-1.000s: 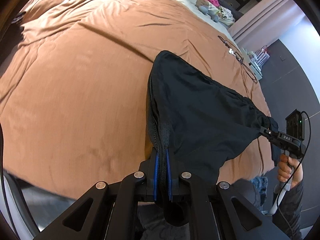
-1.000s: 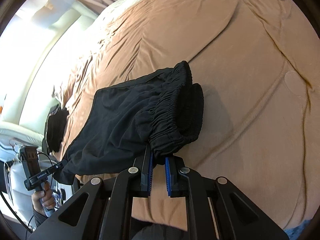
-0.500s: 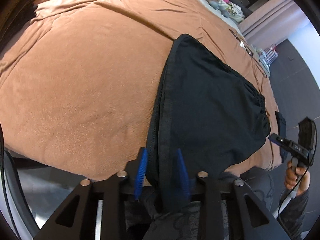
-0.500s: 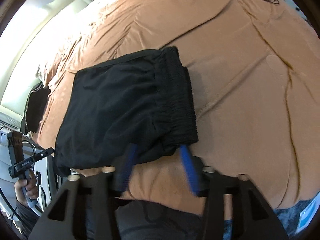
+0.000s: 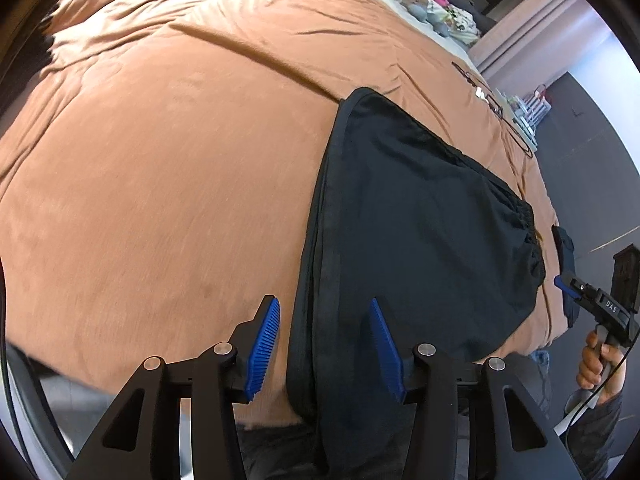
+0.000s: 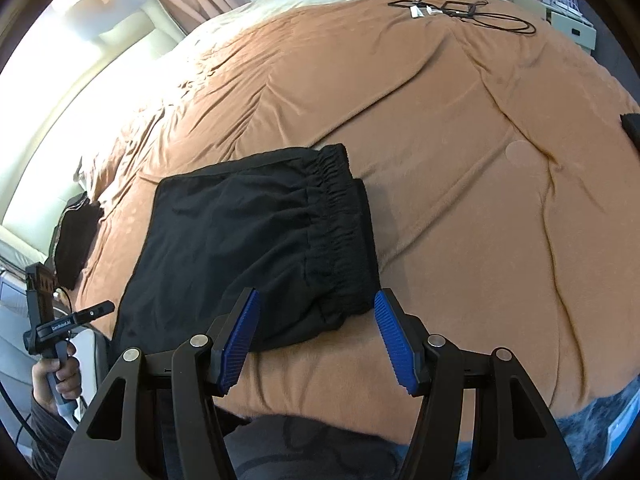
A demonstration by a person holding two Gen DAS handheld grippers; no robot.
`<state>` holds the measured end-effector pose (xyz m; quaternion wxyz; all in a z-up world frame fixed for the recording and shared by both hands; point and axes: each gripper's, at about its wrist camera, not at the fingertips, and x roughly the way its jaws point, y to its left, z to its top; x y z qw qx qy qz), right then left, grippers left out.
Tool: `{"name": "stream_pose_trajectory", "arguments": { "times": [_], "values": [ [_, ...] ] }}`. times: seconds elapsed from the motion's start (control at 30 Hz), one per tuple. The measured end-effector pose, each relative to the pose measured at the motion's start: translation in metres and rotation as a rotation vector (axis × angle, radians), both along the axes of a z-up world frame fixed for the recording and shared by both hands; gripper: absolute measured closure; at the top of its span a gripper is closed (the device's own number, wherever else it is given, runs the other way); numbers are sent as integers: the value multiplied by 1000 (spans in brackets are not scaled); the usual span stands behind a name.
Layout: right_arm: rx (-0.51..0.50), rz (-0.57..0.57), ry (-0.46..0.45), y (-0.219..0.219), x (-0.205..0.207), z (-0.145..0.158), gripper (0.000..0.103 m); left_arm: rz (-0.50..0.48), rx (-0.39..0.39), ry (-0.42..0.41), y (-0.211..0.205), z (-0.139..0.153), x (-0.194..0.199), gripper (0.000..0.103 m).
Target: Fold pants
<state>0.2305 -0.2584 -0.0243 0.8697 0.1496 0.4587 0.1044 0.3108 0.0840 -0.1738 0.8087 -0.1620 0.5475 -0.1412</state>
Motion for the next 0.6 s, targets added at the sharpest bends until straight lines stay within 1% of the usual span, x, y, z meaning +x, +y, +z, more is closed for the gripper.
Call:
{"name": "stream_pose_trajectory", "arguments": {
  "times": [0.17, 0.43, 0.6],
  "values": [
    [-31, -1, 16, 5, 26, -1, 45, -28, 33, 15, -9, -10, 33, 53],
    [-88, -10, 46, 12, 64, -9, 45, -74, 96, -19, -27, -11, 84, 53],
    [-97, 5, 59, 15, 87, -10, 45, -101, 143, -44, -42, -9, 118, 53]
  ]
}}
